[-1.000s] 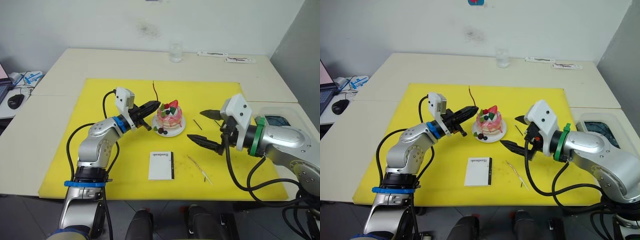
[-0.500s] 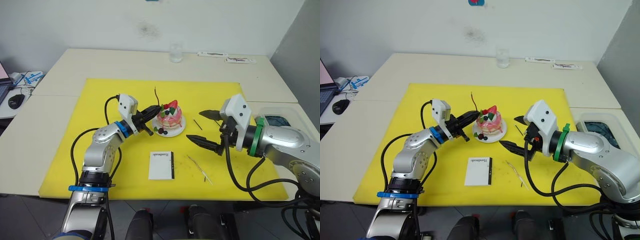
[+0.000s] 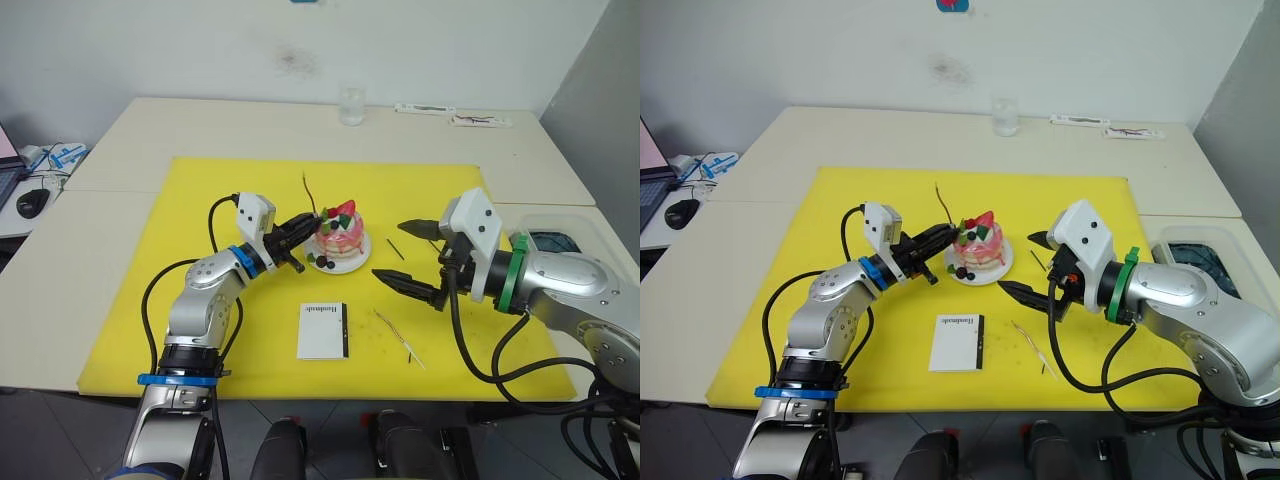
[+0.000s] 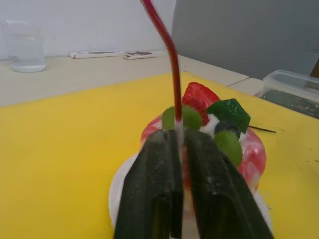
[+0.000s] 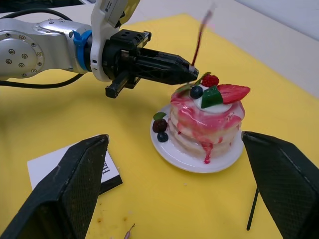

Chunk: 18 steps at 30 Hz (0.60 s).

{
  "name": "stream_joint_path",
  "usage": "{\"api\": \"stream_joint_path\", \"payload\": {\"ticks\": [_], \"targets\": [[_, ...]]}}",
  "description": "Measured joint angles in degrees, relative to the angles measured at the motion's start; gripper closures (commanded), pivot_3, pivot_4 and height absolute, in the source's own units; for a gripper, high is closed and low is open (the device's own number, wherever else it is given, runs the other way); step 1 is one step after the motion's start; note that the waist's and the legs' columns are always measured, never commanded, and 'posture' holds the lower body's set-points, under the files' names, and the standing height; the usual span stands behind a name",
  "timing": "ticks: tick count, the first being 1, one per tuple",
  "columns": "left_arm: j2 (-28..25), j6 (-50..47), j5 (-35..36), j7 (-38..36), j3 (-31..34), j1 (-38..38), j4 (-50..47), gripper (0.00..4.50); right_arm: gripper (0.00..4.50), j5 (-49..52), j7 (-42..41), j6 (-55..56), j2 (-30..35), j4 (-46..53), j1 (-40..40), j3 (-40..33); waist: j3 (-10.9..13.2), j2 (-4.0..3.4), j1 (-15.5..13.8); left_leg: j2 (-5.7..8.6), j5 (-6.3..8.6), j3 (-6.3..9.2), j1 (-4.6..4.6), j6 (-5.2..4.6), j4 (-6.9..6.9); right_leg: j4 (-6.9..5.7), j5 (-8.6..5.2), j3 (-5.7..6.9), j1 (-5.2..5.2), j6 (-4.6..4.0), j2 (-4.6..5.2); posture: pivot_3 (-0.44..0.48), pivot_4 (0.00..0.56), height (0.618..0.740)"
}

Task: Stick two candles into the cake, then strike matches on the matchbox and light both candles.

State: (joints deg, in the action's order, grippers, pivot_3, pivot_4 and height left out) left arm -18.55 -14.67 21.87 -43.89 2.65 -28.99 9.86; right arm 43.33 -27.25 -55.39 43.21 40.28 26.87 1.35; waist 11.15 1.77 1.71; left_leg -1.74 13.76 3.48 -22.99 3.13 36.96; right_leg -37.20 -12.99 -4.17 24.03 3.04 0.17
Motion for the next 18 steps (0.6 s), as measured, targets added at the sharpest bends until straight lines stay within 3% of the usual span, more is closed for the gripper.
{"api": "stream_joint_path", "payload": {"ticks": [9,18], "targets": [[-1.3,-3.1,2.5,2.6,3.5,0.1,-4.0,0.03,0.00,-0.5,-0.1,0.0,-0.6,0.0,-0.3,0.0,0.0,0.00,0.0,0.00,0.00,0.00,0.00,0.00,-0.01,0.00,0.00,0.00,0.00,0.00,0.00,0.000,0.150,0.740],[-8.5,-10.3,6.2,2.9,6.7,2.7,-14.2,0.03,0.00,-1.5,-1.1,1.0,-0.9,0.0,-1.5,-0.1,0.0,0.00,0.1,-0.01,0.00,0.00,0.00,0.00,-0.02,0.00,-0.01,0.01,0.01,-0.01,0.00,0.000,0.150,0.740]]}}
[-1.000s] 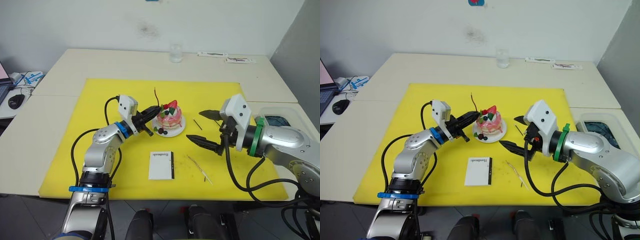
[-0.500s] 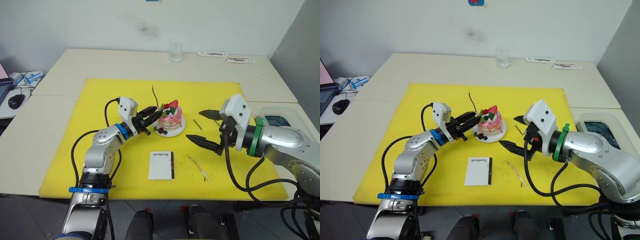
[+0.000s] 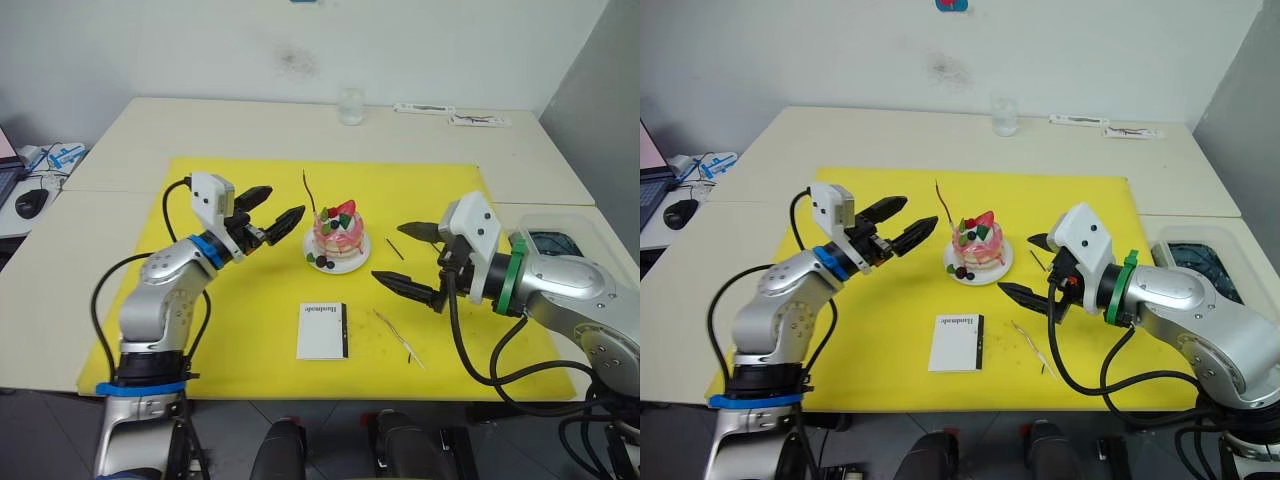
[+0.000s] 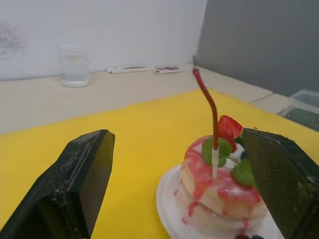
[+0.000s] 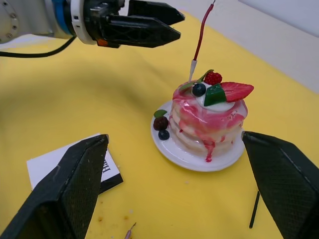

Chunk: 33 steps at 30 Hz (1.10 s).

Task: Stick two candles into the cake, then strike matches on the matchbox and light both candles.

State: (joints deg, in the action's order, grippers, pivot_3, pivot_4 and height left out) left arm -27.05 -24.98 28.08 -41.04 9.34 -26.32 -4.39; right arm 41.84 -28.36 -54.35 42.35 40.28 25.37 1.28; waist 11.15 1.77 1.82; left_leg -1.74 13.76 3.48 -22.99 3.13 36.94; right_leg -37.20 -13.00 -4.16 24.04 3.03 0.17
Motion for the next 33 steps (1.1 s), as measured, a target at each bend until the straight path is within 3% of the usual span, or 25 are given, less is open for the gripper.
{"api": "stream_joint_path", "payload": {"ticks": [2,5,8,12,16,22,33], "targets": [[-2.9,-2.8,1.5,-1.9,-0.1,1.3,-3.1,0.03,0.00,0.0,-0.5,0.1,0.3,0.2,-1.1,-0.4,0.0,0.00,0.0,0.00,0.00,-0.01,0.00,0.00,-0.01,0.02,0.00,-0.01,0.00,0.00,0.00,0.000,0.150,0.740],[-12.7,-12.9,8.9,-9.5,-1.5,6.2,-12.0,0.03,0.00,0.2,-0.7,0.0,1.6,1.9,-5.5,-2.5,0.0,0.01,0.1,-0.03,0.01,-0.03,-0.02,0.01,-0.08,0.01,-0.07,-0.01,0.04,-0.09,0.01,0.000,0.150,0.740],[-16.9,-18.4,14.1,-14.3,-3.2,7.7,-18.7,0.03,0.00,-0.2,-0.6,0.2,2.5,4.1,-9.3,-3.4,0.0,0.01,-0.2,-0.03,0.01,0.03,-0.02,0.01,-0.06,0.02,-0.11,0.07,0.02,-0.13,0.01,0.000,0.150,0.740],[-20.8,-21.3,17.8,-18.8,-6.2,9.7,-26.0,0.03,0.00,-2.6,-0.6,1.3,5.2,8.0,-20.0,-3.7,0.0,0.00,-0.1,-0.03,0.01,-0.05,0.02,0.01,-0.03,0.03,-0.25,0.00,0.01,-0.37,0.02,0.000,0.150,0.740],[-21.4,-18.3,16.0,-21.2,-10.2,12.2,-29.4,0.03,0.00,-7.6,-0.6,4.7,7.0,9.7,-29.4,-4.0,0.0,0.00,0.0,-0.07,0.00,-0.08,0.10,0.01,0.00,0.02,-0.24,-0.01,0.01,-0.36,0.01,0.000,0.150,0.740],[-21.4,-14.0,13.2,-23.5,-12.5,13.4,-29.5,0.03,0.00,-15.1,0.9,10.3,4.9,9.9,-37.3,-1.7,0.0,0.01,0.0,-0.09,-0.01,-0.13,0.14,-0.01,0.05,0.02,-0.24,-0.02,0.01,-0.36,0.01,0.000,0.150,0.740],[-20.9,-5.5,7.8,-27.2,-14.0,16.6,-24.6,0.03,0.00,-22.4,3.4,13.5,-0.2,7.7,-38.3,3.2,0.0,0.02,0.0,-0.09,0.00,-0.15,0.10,0.00,0.00,0.03,-0.24,-0.03,0.02,-0.37,0.01,0.000,0.150,0.740]]}}
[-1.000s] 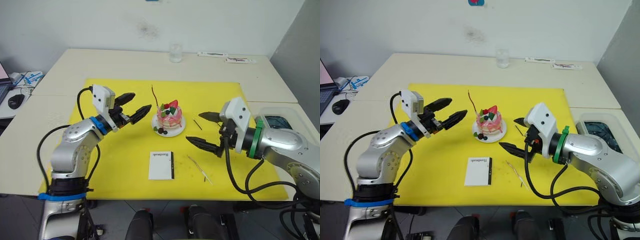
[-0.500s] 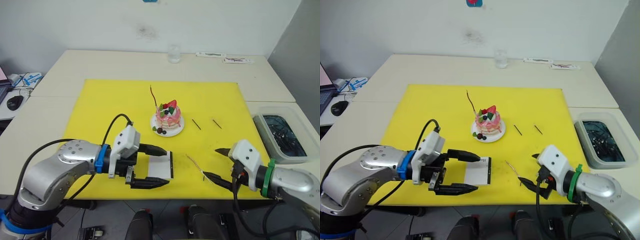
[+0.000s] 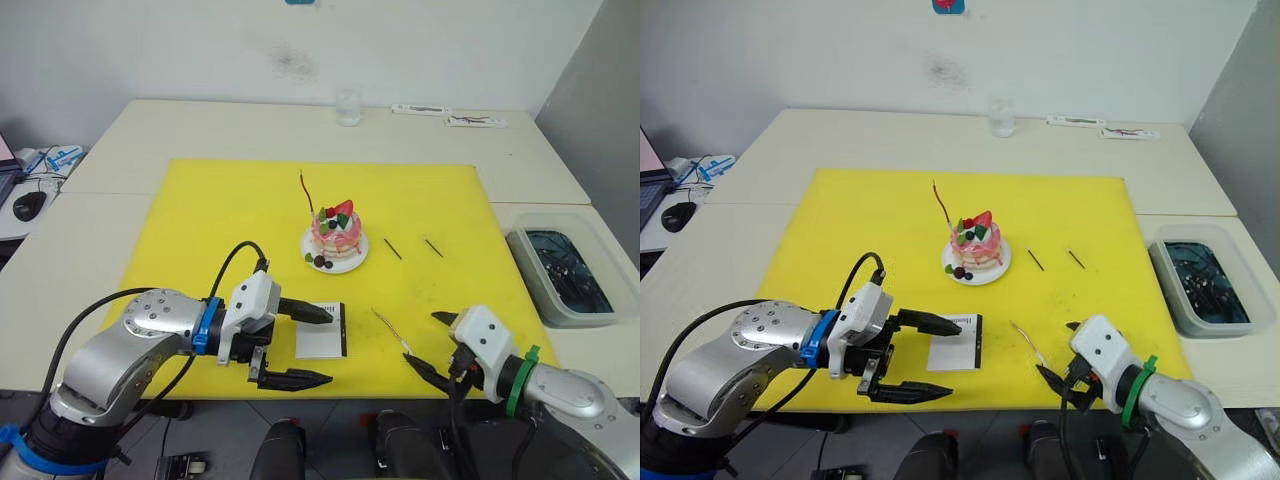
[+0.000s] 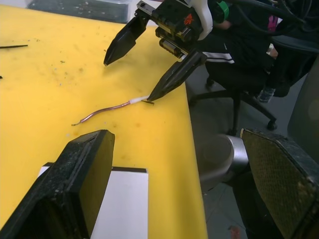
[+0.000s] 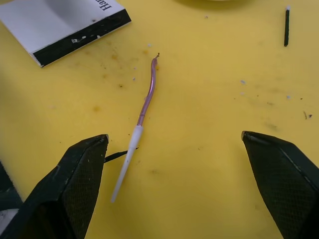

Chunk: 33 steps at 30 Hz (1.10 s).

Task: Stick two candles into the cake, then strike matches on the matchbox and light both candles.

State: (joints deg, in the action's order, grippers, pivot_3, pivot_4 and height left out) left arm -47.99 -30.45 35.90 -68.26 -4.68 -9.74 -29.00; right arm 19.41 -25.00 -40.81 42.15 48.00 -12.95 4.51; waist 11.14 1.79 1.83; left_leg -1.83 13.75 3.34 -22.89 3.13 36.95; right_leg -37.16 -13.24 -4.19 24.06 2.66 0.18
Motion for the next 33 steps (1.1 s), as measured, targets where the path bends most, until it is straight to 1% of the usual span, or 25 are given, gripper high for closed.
{"api": "stream_joint_path", "payload": {"ticks": [4,7,8,10,12,15,16,17,18,23,28,33], "targets": [[0.1,2.0,-1.1,-0.1,-0.2,1.1,0.3,0.03,0.00,-1.3,0.1,0.1,-1.1,-1.2,0.3,1.9,0.0,0.00,0.0,0.00,0.00,0.00,-0.01,0.00,0.01,0.01,0.00,0.00,0.00,0.00,0.00,0.000,0.150,0.740],[0.2,2.9,-1.6,0.1,-0.2,1.9,0.3,0.00,0.59,-2.1,0.0,0.0,-1.5,-1.6,0.6,2.6,0.0,0.00,0.0,0.00,0.00,0.00,0.01,0.00,0.01,0.00,0.00,0.00,-0.01,0.00,0.00,0.000,0.150,0.740],[0.3,3.1,-1.9,0.1,-0.2,2.1,0.3,0.00,0.89,-2.3,-0.1,0.0,-1.5,-1.6,0.6,3.1,0.0,0.00,0.0,0.00,0.00,0.01,0.01,0.00,0.02,-0.01,0.00,0.00,0.00,0.00,0.00,0.000,0.150,0.740],[0.6,3.2,-2.1,0.2,-0.3,2.3,0.3,0.00,1.62,-2.3,-0.6,-0.4,-1.7,-1.6,0.8,3.7,0.0,0.00,0.0,0.00,0.00,0.02,0.01,0.00,0.02,-0.01,0.00,0.01,-0.01,0.00,0.00,0.000,0.150,0.740],[0.7,3.2,-2.1,0.3,-0.5,2.3,0.3,0.00,2.41,-2.3,-0.9,-1.2,-2.2,-1.6,1.3,4.0,0.0,0.01,0.0,0.00,0.00,0.02,0.01,0.00,0.04,-0.01,0.00,0.00,-0.02,0.01,0.00,0.000,0.150,0.740],[0.8,3.1,-2.1,0.6,-0.6,2.3,0.2,0.00,3.46,-2.0,-1.0,-2.8,-2.8,-1.5,2.5,4.0,0.0,0.01,0.0,-0.01,-0.01,0.01,0.02,-0.01,0.06,-0.01,0.01,0.00,-0.02,0.02,0.00,0.000,0.150,0.740],[0.8,3.1,-2.1,0.8,-0.6,2.3,0.1,0.00,3.89,-1.7,-1.1,-3.4,-2.8,-1.4,2.7,3.9,0.0,0.01,0.0,-0.01,-0.01,0.02,0.02,-0.01,0.06,-0.01,0.01,0.01,-0.02,0.02,0.00,0.000,0.150,0.740],[0.8,3.0,-2.1,0.9,-0.6,2.3,0.0,0.00,4.23,-1.5,-1.2,-3.8,-2.8,-1.3,2.8,3.7,0.0,0.01,0.0,-0.01,-0.01,0.02,0.02,-0.01,0.06,-0.02,0.01,0.01,-0.02,0.02,0.00,0.000,0.150,0.740],[0.8,2.9,-2.1,1.2,-0.7,2.3,0.0,0.00,4.46,-1.3,-1.3,-4.2,-2.7,-1.1,2.8,3.5,0.0,0.01,0.0,-0.01,-0.01,0.02,0.02,-0.01,0.05,-0.02,0.01,0.01,-0.02,0.02,0.00,0.000,0.150,0.740],[1.1,2.0,-2.1,1.7,-1.5,1.9,-0.4,0.00,4.46,0.2,-2.6,-5.9,-2.3,-0.7,3.3,1.9,0.0,0.01,0.0,0.00,-0.01,0.02,0.00,-0.01,0.04,-0.02,0.01,0.01,-0.02,0.02,0.00,0.000,0.150,0.740],[1.8,0.2,-1.4,2.7,-1.8,0.2,-1.2,0.00,4.46,2.0,-4.7,-6.2,-0.7,-0.1,3.2,-2.5,0.0,0.01,0.0,0.00,0.00,0.02,0.00,-0.01,0.04,-0.03,0.01,0.01,-0.02,0.02,0.00,0.000,0.150,0.740],[2.6,-3.0,1.2,3.9,-1.9,-2.5,-2.2,0.00,4.46,4.5,-10.1,-5.0,3.8,0.3,0.3,-12.9,0.0,0.01,-0.1,0.01,-0.01,0.03,0.00,-0.01,0.06,-0.02,0.03,0.01,-0.06,0.05,0.00,0.000,0.150,0.740]]}}
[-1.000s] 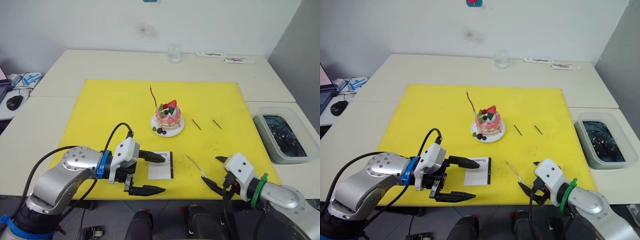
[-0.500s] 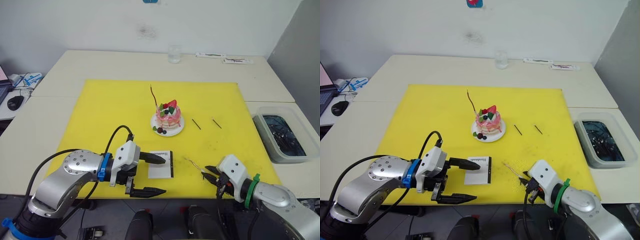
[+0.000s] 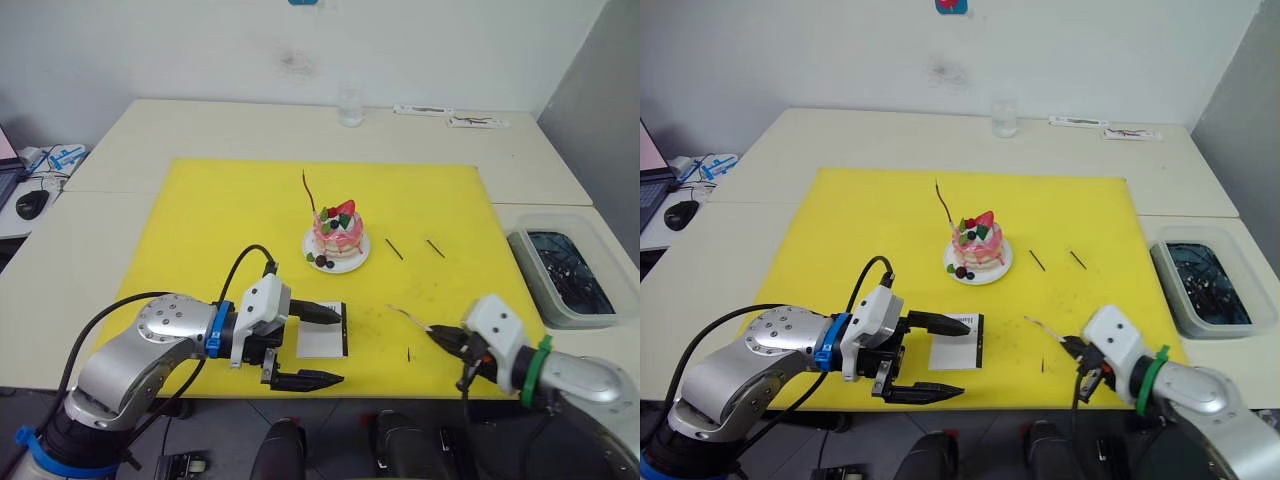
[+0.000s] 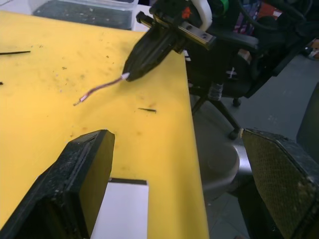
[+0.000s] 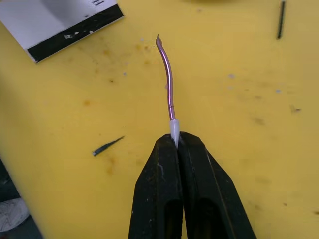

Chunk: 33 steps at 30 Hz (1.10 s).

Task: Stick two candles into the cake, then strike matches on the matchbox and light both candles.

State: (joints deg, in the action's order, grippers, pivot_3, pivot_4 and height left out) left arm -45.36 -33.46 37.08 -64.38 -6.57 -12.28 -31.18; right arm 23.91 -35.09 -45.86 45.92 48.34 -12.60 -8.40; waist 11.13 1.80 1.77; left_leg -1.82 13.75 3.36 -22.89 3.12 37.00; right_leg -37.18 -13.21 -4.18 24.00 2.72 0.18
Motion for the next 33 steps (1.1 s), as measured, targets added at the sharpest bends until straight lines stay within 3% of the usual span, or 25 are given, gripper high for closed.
{"api": "stream_joint_path", "payload": {"ticks": [3,13,28,33], "targets": [[1.2,-2.0,1.5,0.8,-0.2,-2.0,-0.1,0.00,4.46,-0.2,-4.9,3.4,3.3,-4.0,-4.2,-7.4,0.0,0.02,-0.1,0.01,0.00,-0.01,0.01,0.00,0.00,0.01,0.01,-0.01,-0.03,0.01,0.00,0.000,0.150,0.740],[2.8,-7.1,5.8,1.6,-1.0,-6.4,-1.3,0.00,4.46,-3.1,-16.0,15.8,5.4,-16.1,-13.2,-17.3,0.0,0.01,0.0,0.02,0.00,-0.01,0.07,0.00,0.02,-0.01,0.01,-0.02,-0.10,0.01,-0.01,0.000,0.150,0.740],[4.8,-8.7,6.9,4.0,-2.1,-8.0,-2.4,0.00,4.46,-4.3,-21.2,18.1,5.7,-20.0,-15.2,-19.2,0.0,0.01,0.1,0.02,0.00,0.00,0.44,0.00,0.05,0.04,0.01,-0.03,-0.49,0.01,0.00,0.000,0.150,0.740],[6.0,-8.7,7.4,4.2,-2.1,-8.4,-2.5,0.00,2.74,-4.1,-21.4,16.9,5.8,-20.0,-13.5,-19.2,0.0,0.01,0.0,0.03,0.00,0.01,0.44,0.00,0.03,0.03,0.01,-0.03,-0.50,0.01,0.00,0.000,0.150,0.740]]}}
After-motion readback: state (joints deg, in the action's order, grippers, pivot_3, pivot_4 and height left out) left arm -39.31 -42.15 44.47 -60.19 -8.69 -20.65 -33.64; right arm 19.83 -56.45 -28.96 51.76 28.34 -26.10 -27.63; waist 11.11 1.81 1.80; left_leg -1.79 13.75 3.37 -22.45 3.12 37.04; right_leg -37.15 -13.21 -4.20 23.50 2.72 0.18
